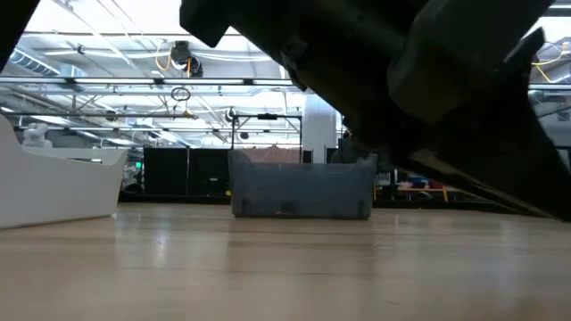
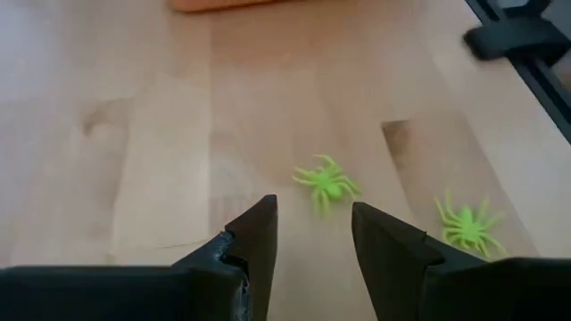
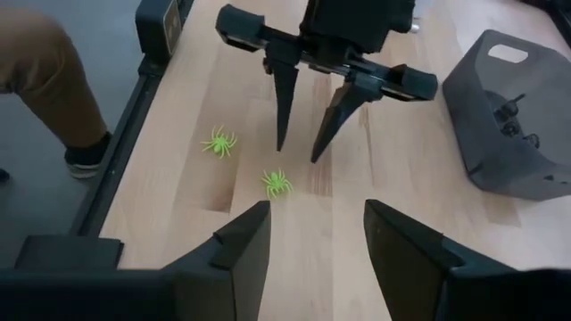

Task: Sort Halloween decoration
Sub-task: Put the green spider toy into the orange bin

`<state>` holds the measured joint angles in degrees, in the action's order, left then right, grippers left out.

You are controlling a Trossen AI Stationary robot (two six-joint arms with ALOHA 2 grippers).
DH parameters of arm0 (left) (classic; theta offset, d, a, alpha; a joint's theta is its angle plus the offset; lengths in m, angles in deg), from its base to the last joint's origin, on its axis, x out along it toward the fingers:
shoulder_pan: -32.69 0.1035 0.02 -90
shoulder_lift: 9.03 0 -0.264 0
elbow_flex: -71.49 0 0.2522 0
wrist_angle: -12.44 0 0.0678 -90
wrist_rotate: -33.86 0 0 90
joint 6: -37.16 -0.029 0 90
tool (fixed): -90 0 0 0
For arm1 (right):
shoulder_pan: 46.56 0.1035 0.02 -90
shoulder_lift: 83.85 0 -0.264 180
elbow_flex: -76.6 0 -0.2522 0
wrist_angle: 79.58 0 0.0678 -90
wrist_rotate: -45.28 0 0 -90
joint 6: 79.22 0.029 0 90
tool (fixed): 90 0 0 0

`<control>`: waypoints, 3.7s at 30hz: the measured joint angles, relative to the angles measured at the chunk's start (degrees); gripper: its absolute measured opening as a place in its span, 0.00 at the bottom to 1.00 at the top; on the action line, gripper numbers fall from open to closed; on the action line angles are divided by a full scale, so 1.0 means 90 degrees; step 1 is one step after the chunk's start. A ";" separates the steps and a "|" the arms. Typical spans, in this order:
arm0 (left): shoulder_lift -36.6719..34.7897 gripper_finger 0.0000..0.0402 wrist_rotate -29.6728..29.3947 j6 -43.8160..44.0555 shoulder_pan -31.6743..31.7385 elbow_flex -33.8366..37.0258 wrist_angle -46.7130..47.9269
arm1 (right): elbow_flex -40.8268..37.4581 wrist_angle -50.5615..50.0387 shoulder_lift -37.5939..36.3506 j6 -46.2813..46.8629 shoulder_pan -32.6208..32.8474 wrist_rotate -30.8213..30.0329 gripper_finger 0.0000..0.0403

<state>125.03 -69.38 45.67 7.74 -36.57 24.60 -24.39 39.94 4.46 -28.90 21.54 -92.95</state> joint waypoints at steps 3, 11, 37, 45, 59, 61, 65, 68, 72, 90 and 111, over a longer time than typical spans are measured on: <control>0.0028 0.37 0.0029 -0.0147 0.0002 0.0000 -0.0104 | 0.0000 -0.0007 0.0000 -0.0106 -0.0002 0.0000 0.41; 0.0156 0.37 0.0287 -0.0327 0.0141 -0.0003 -0.0358 | 0.0000 -0.0027 0.0000 -0.0225 -0.0002 0.0001 0.41; 0.0332 0.37 0.0783 -0.0327 0.0223 0.0022 -0.0456 | 0.0000 0.1024 0.0122 -0.0036 -0.0220 0.0448 0.41; 0.0145 0.37 0.0468 0.0044 0.0111 0.0027 -0.0042 | -0.0002 0.1312 0.0840 -0.0045 -0.0991 0.1298 0.41; -0.0520 0.37 -0.1153 -0.0653 -0.0836 0.0027 0.0239 | -0.0002 0.2415 0.1935 -0.0667 -0.2018 0.2557 0.41; -0.0520 0.37 -0.1268 -0.0654 -0.0911 0.0027 0.0246 | -0.0002 0.2451 0.1945 -0.0677 -0.2128 0.2556 0.42; -0.0520 0.37 -0.1439 -0.0652 -0.1000 0.0027 0.0234 | -0.0002 0.2453 0.1945 -0.0939 -0.2287 0.2564 0.46; -0.0520 0.37 -0.1527 -0.0652 -0.1030 0.0027 0.0239 | -0.0002 0.2453 0.1945 -0.1118 -0.2410 0.2950 0.51; -0.0520 0.37 -0.1540 -0.0651 -0.1030 0.0027 0.0237 | -0.0004 0.2453 0.1945 -0.1216 -0.2565 0.3223 0.54; -0.0520 0.37 -0.1540 -0.0642 -0.1076 0.0027 0.0234 | -0.0520 0.3022 0.1923 -0.1169 -0.2868 0.3837 0.26; -0.0520 0.37 -0.1557 -0.0596 -0.1145 0.0027 0.0235 | -0.0552 0.2951 0.1428 -0.1616 -0.2514 0.3627 0.00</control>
<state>120.35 -83.39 40.30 -2.56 -36.33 26.72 -29.35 66.50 17.32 -43.45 -1.09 -60.30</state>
